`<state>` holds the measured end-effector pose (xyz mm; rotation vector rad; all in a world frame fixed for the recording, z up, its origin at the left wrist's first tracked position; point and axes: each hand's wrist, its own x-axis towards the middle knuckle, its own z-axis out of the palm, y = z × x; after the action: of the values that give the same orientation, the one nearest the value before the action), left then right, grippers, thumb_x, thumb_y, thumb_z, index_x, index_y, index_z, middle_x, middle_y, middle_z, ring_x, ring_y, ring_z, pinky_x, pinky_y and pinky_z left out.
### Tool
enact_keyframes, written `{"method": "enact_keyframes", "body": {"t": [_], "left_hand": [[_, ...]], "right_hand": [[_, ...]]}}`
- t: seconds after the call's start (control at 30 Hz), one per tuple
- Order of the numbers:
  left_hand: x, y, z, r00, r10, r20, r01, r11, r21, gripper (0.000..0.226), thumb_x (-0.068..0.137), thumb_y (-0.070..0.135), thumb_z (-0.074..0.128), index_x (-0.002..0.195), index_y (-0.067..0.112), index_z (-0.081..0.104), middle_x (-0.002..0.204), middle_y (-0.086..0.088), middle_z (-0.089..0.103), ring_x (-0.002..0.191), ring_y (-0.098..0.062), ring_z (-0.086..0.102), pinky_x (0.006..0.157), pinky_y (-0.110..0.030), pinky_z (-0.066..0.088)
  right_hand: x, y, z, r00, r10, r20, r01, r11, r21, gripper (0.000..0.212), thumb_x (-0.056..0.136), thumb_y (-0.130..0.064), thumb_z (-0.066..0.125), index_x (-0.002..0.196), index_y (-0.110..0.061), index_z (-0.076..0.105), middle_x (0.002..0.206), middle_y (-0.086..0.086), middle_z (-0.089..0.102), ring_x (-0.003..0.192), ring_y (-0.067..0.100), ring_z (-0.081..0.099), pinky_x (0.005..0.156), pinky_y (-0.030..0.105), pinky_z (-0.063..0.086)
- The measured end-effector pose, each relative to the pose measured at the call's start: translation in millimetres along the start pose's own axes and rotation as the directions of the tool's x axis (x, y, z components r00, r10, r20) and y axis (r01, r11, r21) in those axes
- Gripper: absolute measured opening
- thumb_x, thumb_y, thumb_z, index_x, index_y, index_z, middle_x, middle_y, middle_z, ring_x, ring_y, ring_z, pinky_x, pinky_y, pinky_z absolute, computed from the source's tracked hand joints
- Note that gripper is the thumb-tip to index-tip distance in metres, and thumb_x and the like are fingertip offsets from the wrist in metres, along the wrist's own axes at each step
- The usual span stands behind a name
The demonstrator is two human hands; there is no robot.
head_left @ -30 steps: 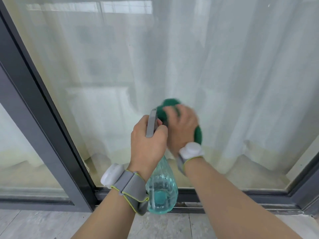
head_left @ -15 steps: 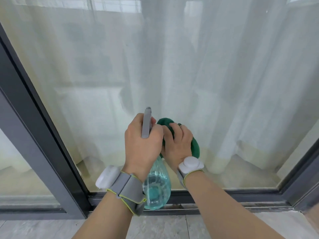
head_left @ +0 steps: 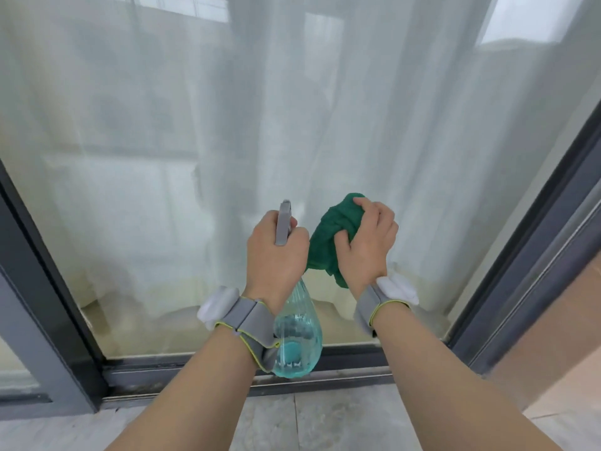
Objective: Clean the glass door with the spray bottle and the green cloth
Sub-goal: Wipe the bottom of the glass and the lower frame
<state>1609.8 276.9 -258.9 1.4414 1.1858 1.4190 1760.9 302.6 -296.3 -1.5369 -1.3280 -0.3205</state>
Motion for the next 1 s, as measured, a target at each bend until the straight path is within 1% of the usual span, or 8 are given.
{"method": "enact_keyframes", "body": {"t": [0.13, 0.23, 0.37, 0.47, 0.63, 0.77, 0.87, 1.0], "left_hand": [[-7, 2, 24, 0.999, 0.01, -0.032, -0.011, 1.0, -0.028, 0.007, 0.089, 0.007, 0.053, 0.083, 0.009, 0.054, 0.07, 0.002, 0.045, 0.063, -0.019, 0.038, 0.058, -0.031, 0.035], [-22, 11, 60, 0.999, 0.05, -0.005, -0.05, 0.997, 0.067, 0.009, 0.087, 0.015, 0.054, 0.089, 0.008, 0.06, 0.072, 0.004, 0.05, 0.064, -0.018, 0.042, 0.057, -0.031, 0.039], [-36, 9, 82, 0.995, 0.08, 0.056, -0.087, 0.987, 0.133, 0.005, 0.089, 0.011, 0.056, 0.089, 0.009, 0.06, 0.069, 0.004, 0.051, 0.059, -0.016, 0.042, 0.052, -0.026, 0.037], [-45, 6, 108, 0.995, 0.075, 0.072, -0.086, 0.983, 0.164, 0.006, 0.089, 0.007, 0.055, 0.085, 0.011, 0.058, 0.065, 0.006, 0.048, 0.057, -0.014, 0.04, 0.048, -0.021, 0.034], [-51, 2, 135, 0.997, 0.007, 0.075, -0.019, 0.985, 0.17, 0.019, 0.072, 0.025, 0.049, 0.081, 0.011, 0.057, 0.064, 0.007, 0.048, 0.058, -0.016, 0.04, 0.053, -0.029, 0.035], [-48, -8, 144, 0.997, 0.014, 0.081, -0.033, 0.972, 0.233, 0.011, 0.08, 0.02, 0.053, 0.083, 0.011, 0.059, 0.066, 0.005, 0.052, 0.06, -0.017, 0.044, 0.055, -0.029, 0.034], [-45, -13, 148, 0.996, 0.015, 0.088, -0.037, 0.966, 0.258, 0.018, 0.073, 0.026, 0.049, 0.08, 0.012, 0.059, 0.066, 0.004, 0.054, 0.06, -0.018, 0.045, 0.056, -0.029, 0.035], [-45, -17, 154, 0.996, 0.016, 0.091, -0.041, 0.959, 0.282, 0.016, 0.068, 0.027, 0.046, 0.061, 0.014, 0.039, 0.054, 0.006, 0.036, 0.055, -0.019, 0.029, 0.052, -0.031, 0.027]], "right_hand": [[4, 21, -13, 0.993, 0.112, -0.038, -0.104, 0.98, 0.167, 0.06, 0.074, -0.014, 0.062, 0.13, -0.019, 0.041, 0.123, -0.009, 0.031, 0.111, 0.013, 0.033, 0.104, 0.038, 0.036], [11, 46, -22, 0.987, 0.159, -0.004, -0.153, 0.961, 0.232, 0.058, 0.074, -0.014, 0.064, 0.128, -0.018, 0.043, 0.122, -0.009, 0.027, 0.113, 0.013, 0.033, 0.103, 0.032, 0.036], [8, 65, -31, 0.992, 0.115, 0.052, -0.123, 0.975, 0.183, 0.054, 0.073, -0.011, 0.064, 0.123, -0.016, 0.047, 0.125, -0.002, 0.03, 0.114, 0.018, 0.031, 0.095, 0.025, 0.033], [8, 91, -38, 0.993, 0.071, 0.093, -0.086, 0.983, 0.16, 0.052, 0.07, -0.01, 0.066, 0.12, -0.016, 0.051, 0.121, -0.004, 0.031, 0.109, 0.017, 0.032, 0.097, 0.029, 0.036], [-4, 116, -34, 0.997, -0.003, 0.072, -0.008, 0.988, 0.152, 0.053, 0.065, -0.01, 0.074, 0.115, -0.016, 0.055, 0.117, -0.006, 0.031, 0.104, 0.018, 0.035, 0.093, 0.039, 0.043], [-18, 128, -28, 0.998, 0.016, 0.053, -0.026, 0.982, 0.188, 0.066, 0.063, -0.008, 0.078, 0.118, -0.02, 0.044, 0.118, -0.006, 0.029, 0.107, 0.021, 0.039, 0.094, 0.037, 0.043], [-27, 136, -26, 0.999, 0.01, 0.043, -0.019, 0.978, 0.205, 0.071, 0.062, -0.004, 0.078, 0.116, -0.023, 0.037, 0.117, -0.005, 0.027, 0.108, 0.025, 0.041, 0.094, 0.036, 0.042], [-30, 142, -22, 0.996, 0.006, 0.085, -0.021, 0.985, 0.173, 0.063, 0.064, -0.008, 0.078, 0.112, -0.023, 0.039, 0.114, -0.005, 0.027, 0.106, 0.021, 0.037, 0.092, 0.04, 0.046]]}}
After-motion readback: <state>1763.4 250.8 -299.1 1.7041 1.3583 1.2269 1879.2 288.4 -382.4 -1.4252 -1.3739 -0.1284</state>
